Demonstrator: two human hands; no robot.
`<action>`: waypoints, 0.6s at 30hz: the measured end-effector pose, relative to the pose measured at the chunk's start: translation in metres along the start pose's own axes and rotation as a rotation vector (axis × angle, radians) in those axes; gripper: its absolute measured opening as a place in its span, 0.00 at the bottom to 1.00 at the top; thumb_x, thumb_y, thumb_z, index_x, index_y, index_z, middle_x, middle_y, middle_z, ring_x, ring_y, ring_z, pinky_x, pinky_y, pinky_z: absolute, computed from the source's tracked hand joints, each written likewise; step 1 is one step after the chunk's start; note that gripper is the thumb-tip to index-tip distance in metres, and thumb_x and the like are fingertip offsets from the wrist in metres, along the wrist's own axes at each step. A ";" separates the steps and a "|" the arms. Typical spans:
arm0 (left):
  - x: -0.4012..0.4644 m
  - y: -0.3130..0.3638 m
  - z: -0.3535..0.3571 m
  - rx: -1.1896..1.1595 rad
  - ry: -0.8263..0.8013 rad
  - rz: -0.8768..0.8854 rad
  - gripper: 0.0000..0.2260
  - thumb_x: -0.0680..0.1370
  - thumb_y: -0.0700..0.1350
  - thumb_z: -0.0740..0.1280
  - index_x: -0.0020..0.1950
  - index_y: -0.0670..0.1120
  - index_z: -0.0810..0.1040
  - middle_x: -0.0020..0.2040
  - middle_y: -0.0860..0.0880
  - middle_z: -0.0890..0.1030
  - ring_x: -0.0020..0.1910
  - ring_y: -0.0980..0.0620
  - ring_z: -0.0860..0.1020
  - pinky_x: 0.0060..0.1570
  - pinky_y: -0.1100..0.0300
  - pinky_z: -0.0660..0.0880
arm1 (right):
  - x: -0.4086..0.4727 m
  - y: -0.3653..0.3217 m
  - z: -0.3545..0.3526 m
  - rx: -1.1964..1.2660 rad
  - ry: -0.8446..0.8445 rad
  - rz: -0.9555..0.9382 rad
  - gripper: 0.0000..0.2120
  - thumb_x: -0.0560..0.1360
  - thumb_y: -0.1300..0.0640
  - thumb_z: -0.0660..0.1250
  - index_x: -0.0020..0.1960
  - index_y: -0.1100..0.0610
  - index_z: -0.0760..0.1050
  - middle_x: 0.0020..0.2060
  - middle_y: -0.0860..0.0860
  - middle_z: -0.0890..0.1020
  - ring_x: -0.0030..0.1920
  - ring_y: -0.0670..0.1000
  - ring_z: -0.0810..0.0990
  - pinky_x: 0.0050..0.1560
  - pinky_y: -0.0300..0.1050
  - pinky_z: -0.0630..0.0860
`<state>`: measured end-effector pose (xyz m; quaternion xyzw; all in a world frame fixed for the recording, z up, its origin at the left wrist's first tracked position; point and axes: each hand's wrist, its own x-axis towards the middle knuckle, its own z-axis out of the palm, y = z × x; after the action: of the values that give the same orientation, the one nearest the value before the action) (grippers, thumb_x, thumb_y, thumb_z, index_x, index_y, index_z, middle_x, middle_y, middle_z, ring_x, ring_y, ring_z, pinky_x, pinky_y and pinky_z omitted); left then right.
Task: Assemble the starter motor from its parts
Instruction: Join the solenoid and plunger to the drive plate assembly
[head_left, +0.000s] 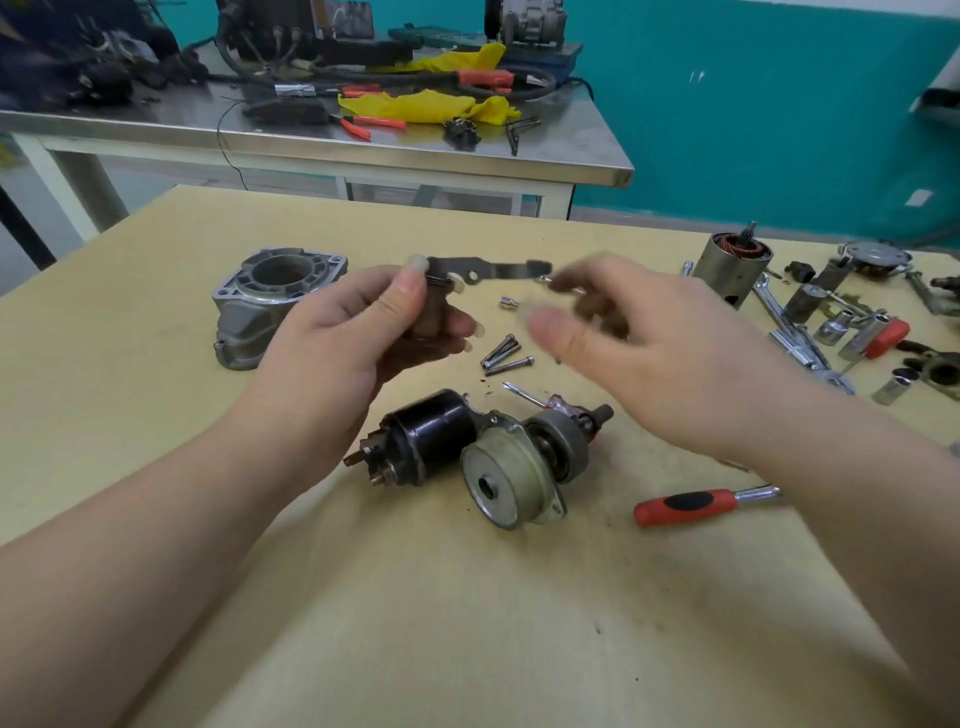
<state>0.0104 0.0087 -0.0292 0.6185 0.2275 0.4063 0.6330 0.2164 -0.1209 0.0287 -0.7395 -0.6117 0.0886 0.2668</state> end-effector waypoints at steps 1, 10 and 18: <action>0.002 -0.002 -0.001 -0.042 0.028 -0.043 0.15 0.84 0.55 0.67 0.56 0.46 0.88 0.49 0.42 0.88 0.52 0.41 0.87 0.61 0.44 0.84 | -0.002 0.000 -0.008 -0.224 -0.105 0.080 0.47 0.61 0.11 0.43 0.55 0.45 0.77 0.40 0.41 0.83 0.43 0.40 0.81 0.45 0.46 0.80; 0.009 -0.017 -0.004 -0.197 0.031 -0.285 0.16 0.81 0.50 0.68 0.65 0.45 0.85 0.46 0.39 0.85 0.49 0.39 0.86 0.64 0.25 0.76 | -0.009 -0.010 -0.009 -0.008 -0.601 0.256 0.20 0.75 0.28 0.62 0.57 0.40 0.75 0.36 0.45 0.87 0.28 0.51 0.86 0.26 0.36 0.76; 0.010 -0.023 -0.002 -0.323 -0.106 -0.318 0.15 0.83 0.50 0.65 0.63 0.45 0.84 0.42 0.40 0.81 0.44 0.42 0.83 0.51 0.39 0.85 | -0.039 -0.002 0.021 0.263 -0.269 0.211 0.06 0.80 0.44 0.69 0.56 0.36 0.79 0.44 0.43 0.86 0.36 0.48 0.87 0.37 0.47 0.86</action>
<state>0.0196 0.0205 -0.0493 0.4860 0.2208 0.2993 0.7908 0.1960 -0.1515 0.0045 -0.7396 -0.5444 0.2930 0.2661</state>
